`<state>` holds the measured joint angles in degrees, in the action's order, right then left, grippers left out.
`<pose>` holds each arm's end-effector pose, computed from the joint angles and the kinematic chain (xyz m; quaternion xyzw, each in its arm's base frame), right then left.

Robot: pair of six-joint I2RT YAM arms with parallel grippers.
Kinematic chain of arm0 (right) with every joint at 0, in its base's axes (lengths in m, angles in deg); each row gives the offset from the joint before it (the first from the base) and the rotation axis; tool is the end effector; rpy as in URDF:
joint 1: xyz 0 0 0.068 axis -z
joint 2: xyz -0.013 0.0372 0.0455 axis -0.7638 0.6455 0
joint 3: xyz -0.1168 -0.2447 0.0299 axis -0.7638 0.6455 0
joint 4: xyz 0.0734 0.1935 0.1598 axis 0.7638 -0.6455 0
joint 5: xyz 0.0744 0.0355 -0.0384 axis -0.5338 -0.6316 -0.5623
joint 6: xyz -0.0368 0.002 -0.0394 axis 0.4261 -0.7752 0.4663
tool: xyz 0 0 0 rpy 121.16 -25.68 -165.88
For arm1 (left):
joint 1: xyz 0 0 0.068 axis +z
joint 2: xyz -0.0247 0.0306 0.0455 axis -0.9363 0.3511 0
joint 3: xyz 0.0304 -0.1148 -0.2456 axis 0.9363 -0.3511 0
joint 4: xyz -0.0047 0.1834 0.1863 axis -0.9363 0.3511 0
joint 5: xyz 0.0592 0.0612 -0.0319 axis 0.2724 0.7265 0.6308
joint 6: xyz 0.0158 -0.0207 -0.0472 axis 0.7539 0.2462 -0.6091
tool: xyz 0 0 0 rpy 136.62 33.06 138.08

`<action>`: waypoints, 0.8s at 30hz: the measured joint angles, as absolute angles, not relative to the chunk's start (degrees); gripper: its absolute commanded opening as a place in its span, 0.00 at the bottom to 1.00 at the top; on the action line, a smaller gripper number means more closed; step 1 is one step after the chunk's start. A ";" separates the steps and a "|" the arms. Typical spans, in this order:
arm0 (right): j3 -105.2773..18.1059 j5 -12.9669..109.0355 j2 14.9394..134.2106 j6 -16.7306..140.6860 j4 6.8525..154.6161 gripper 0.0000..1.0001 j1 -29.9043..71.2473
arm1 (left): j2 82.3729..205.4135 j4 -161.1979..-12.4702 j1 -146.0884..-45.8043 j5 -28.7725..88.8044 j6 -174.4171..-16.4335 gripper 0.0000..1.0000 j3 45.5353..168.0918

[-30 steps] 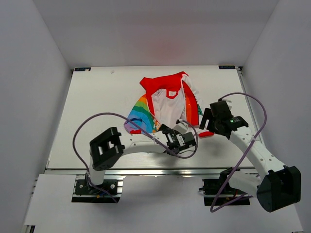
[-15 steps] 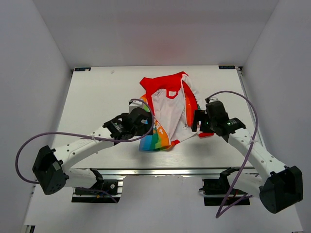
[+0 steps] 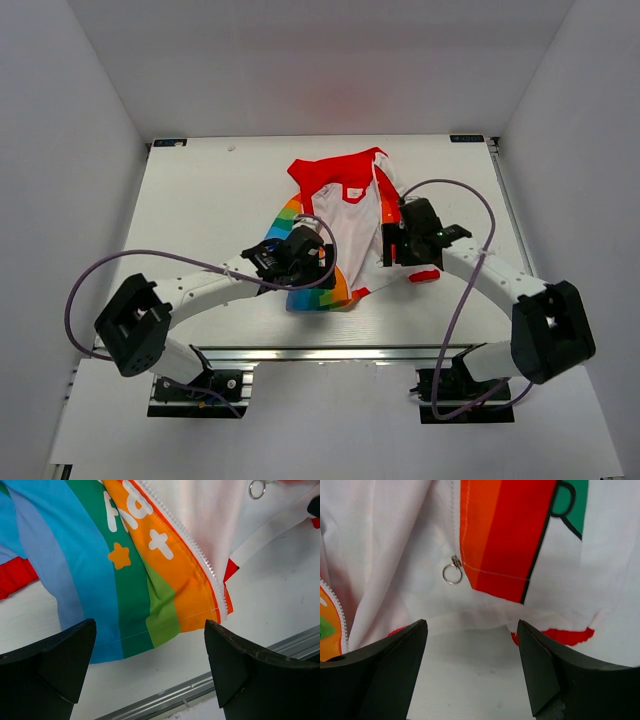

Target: Zip up the jacket

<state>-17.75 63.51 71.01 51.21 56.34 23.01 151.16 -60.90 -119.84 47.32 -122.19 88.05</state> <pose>0.2467 0.1192 0.2235 -0.0541 0.9440 0.0605 0.3198 0.1922 -0.2237 0.2206 0.0745 0.9430 -0.1672 0.2778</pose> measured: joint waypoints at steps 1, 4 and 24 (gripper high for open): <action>-18.52 63.90 72.39 51.49 56.80 0.77 22.49 | 151.69 -60.98 -119.82 47.14 -122.19 0.98 88.05; -21.47 65.59 77.13 51.45 57.82 0.76 21.37 | 152.67 -61.33 -119.40 46.62 -122.22 0.98 88.05; -28.86 71.86 89.17 47.93 58.96 0.00 21.18 | 152.69 -62.95 -115.44 45.63 -122.24 0.98 86.57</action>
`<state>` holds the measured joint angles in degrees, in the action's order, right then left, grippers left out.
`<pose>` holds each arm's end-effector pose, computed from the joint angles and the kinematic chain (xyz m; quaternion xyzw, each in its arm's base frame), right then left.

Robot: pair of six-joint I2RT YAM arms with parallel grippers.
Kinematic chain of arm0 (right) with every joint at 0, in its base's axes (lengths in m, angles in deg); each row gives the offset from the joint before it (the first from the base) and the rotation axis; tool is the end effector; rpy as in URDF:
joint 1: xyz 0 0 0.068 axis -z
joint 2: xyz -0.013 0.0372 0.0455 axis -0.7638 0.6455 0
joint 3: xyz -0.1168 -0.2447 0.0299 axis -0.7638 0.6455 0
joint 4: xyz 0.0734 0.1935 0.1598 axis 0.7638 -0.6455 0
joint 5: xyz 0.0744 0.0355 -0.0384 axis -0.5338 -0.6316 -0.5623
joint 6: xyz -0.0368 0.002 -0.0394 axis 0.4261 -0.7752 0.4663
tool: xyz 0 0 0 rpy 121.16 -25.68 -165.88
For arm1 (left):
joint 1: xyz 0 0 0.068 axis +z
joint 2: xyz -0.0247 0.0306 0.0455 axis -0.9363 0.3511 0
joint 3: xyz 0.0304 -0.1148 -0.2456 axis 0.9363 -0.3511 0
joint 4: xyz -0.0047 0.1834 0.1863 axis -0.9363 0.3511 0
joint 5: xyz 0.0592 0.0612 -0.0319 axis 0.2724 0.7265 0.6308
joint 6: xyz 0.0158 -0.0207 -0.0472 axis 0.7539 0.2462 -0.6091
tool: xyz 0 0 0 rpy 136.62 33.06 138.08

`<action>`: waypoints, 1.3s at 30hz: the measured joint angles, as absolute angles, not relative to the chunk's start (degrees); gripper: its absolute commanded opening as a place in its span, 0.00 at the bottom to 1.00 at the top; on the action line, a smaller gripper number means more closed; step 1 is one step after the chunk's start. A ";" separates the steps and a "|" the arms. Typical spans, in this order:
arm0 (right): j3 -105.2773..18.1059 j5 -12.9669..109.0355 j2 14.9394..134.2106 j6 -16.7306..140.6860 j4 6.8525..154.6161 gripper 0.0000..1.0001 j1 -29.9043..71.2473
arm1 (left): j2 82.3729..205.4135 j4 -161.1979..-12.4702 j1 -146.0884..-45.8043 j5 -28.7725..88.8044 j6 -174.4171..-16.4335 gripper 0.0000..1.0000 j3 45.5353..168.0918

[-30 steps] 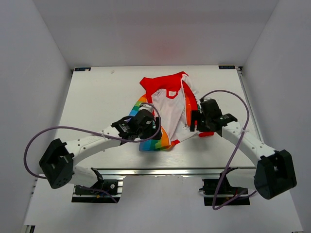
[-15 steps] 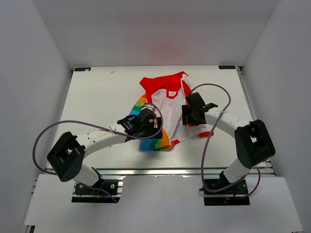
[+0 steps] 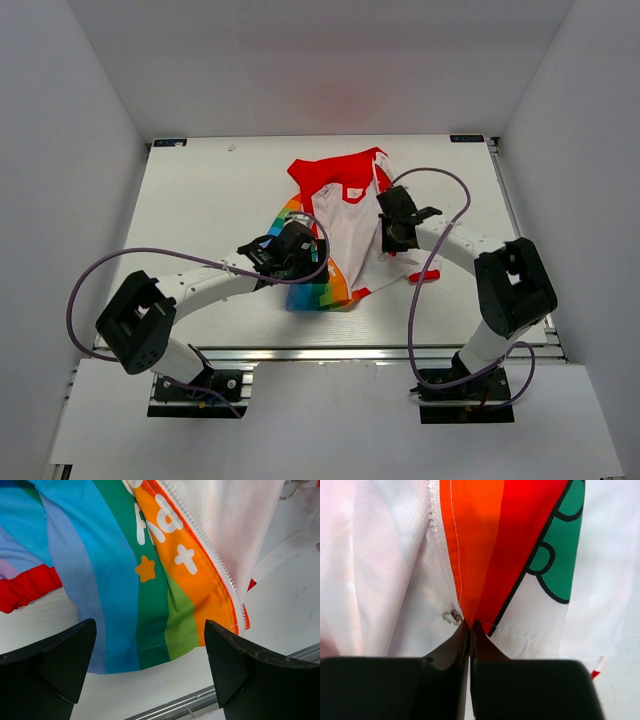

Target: Zip up the jacket

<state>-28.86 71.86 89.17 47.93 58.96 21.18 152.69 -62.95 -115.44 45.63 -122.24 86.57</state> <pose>0.3034 0.1544 0.1949 -0.0245 0.9501 -0.0055 0.3108 0.2093 -0.2103 0.2075 0.0432 0.9485 -0.1616 0.2691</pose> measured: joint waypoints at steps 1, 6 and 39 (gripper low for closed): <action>-28.94 71.84 88.69 47.86 58.57 0.00 21.15 | 152.69 -62.97 -115.38 45.61 -122.22 0.98 86.41; -28.94 69.37 82.48 48.21 54.13 0.00 21.18 | 152.56 -63.17 -115.29 45.52 -122.19 0.98 85.84; -5.36 53.43 62.35 49.63 51.44 0.52 11.60 | 152.67 -64.15 -114.94 43.51 -120.69 0.97 84.99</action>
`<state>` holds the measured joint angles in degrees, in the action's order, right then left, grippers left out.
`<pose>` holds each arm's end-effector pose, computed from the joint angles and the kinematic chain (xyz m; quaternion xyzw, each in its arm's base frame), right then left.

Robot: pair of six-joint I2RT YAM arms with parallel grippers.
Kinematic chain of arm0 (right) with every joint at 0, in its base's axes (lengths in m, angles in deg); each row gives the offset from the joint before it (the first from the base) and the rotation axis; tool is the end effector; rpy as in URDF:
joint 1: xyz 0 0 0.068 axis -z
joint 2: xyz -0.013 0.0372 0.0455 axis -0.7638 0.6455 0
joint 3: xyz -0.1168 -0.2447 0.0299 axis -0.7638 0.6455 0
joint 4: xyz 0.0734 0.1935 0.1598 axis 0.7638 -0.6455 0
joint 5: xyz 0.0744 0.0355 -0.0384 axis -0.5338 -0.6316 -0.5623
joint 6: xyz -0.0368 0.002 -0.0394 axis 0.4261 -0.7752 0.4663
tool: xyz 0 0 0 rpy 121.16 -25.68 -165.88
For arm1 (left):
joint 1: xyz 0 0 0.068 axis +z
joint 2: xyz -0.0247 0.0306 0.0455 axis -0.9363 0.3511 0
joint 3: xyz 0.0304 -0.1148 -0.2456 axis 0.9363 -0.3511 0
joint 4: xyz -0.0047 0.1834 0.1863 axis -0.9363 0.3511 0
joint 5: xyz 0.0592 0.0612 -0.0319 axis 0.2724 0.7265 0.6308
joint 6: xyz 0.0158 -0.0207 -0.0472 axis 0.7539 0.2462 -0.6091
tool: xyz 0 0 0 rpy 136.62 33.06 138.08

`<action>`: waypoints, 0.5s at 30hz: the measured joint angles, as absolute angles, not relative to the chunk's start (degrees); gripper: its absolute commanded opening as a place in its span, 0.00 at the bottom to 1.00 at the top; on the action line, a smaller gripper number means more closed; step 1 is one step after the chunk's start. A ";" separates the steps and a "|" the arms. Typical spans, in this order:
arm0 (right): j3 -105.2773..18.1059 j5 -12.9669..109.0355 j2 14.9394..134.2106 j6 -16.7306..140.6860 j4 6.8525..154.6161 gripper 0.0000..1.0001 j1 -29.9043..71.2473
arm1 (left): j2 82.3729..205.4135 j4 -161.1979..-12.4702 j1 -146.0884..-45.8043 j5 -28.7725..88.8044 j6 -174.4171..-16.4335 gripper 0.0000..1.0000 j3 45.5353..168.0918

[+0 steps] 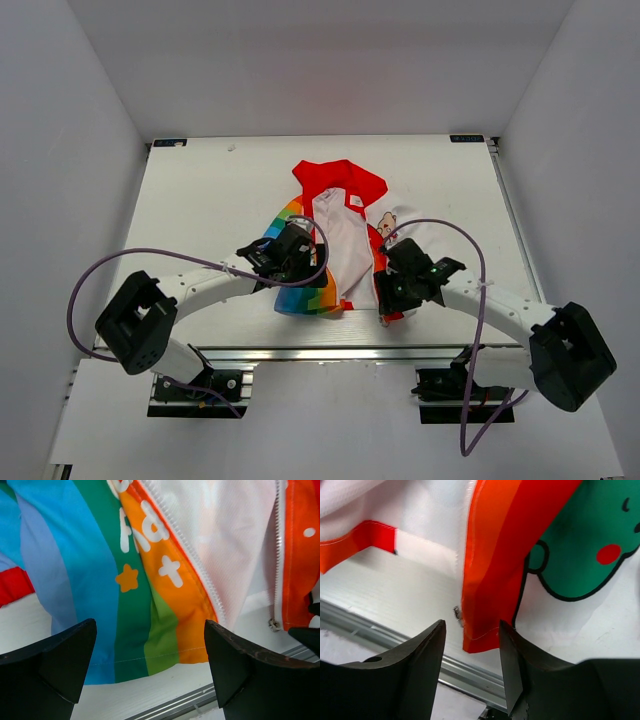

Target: Zip up the jacket

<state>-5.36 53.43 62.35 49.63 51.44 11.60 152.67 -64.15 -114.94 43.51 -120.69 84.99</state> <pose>0.1701 0.1358 0.1870 -0.1649 0.9546 0.1354 0.2080 0.2082 -0.2073 0.2005 0.0578 0.9495 -0.1682 0.2584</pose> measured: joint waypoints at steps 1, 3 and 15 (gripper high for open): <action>-5.60 54.42 63.12 49.44 51.40 0.52 10.82 | 152.58 -64.09 -114.94 43.47 -120.69 0.97 84.62; -5.84 56.34 64.72 49.02 51.46 0.47 9.77 | 152.47 -63.96 -114.94 43.38 -120.69 0.97 84.05; -5.21 59.86 67.64 46.25 53.06 0.40 7.71 | 151.20 -63.71 -114.94 43.38 -120.73 0.97 83.75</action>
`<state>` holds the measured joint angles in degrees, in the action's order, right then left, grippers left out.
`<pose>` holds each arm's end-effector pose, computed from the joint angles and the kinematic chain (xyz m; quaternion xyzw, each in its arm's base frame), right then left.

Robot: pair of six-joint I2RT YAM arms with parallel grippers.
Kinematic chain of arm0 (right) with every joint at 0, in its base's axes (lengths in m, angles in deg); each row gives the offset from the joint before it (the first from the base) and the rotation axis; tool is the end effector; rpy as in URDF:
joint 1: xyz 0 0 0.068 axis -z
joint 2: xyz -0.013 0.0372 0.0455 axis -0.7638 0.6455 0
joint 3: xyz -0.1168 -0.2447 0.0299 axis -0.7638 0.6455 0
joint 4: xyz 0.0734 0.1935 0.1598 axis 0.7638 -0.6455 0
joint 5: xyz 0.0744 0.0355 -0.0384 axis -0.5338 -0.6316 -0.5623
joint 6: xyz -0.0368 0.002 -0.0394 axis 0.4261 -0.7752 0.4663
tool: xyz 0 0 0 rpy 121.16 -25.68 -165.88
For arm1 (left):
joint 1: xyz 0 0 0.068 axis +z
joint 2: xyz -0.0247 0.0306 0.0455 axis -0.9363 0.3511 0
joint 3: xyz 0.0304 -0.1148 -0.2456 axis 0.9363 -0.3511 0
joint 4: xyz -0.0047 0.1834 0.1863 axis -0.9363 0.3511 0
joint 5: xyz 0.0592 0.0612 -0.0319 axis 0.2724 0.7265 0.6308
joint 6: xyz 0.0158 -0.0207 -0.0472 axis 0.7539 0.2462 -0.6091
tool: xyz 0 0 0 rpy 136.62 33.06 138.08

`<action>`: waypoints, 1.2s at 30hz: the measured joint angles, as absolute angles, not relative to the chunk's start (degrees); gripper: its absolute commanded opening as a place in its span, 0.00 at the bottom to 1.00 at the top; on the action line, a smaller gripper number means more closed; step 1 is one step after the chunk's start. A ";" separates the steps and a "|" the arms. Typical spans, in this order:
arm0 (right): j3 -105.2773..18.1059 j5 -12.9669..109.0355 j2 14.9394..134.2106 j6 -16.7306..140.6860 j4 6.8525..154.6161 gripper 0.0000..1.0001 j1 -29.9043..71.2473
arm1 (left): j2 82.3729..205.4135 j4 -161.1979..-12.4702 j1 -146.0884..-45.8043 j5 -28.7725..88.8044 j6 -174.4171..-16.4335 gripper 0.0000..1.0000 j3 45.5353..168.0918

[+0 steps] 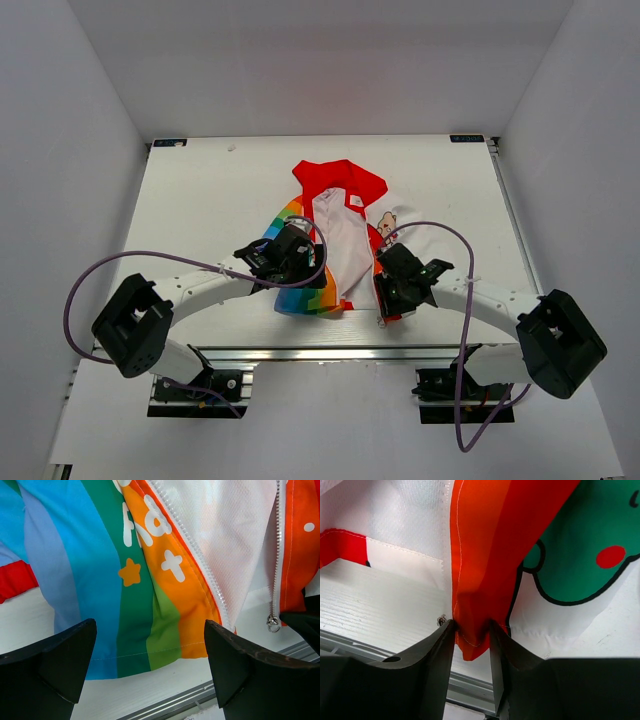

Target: Zip up the jacket

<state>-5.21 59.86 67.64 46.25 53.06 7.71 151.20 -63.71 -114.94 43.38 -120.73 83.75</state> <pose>0.1693 0.1496 0.1690 -0.1579 0.9631 0.0847 0.2007 0.2034 -0.2026 0.2005 0.0580 0.9501 -0.1680 0.2563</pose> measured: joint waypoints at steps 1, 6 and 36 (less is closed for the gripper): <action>-5.14 59.80 67.71 46.20 53.19 0.40 7.69 | 151.20 -63.71 -114.94 43.40 -120.73 0.97 83.75; -4.70 58.77 67.80 45.61 54.61 0.40 7.56 | 151.20 -63.69 -114.94 43.40 -120.73 0.97 83.75; -10.80 70.72 77.81 33.64 55.77 0.00 -4.18 | 151.69 -61.79 -114.94 43.64 -120.95 0.98 83.75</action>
<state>-10.80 70.72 77.81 33.64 55.77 -4.18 151.69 -61.79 -114.94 43.64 -120.95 83.75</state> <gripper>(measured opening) 0.073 0.974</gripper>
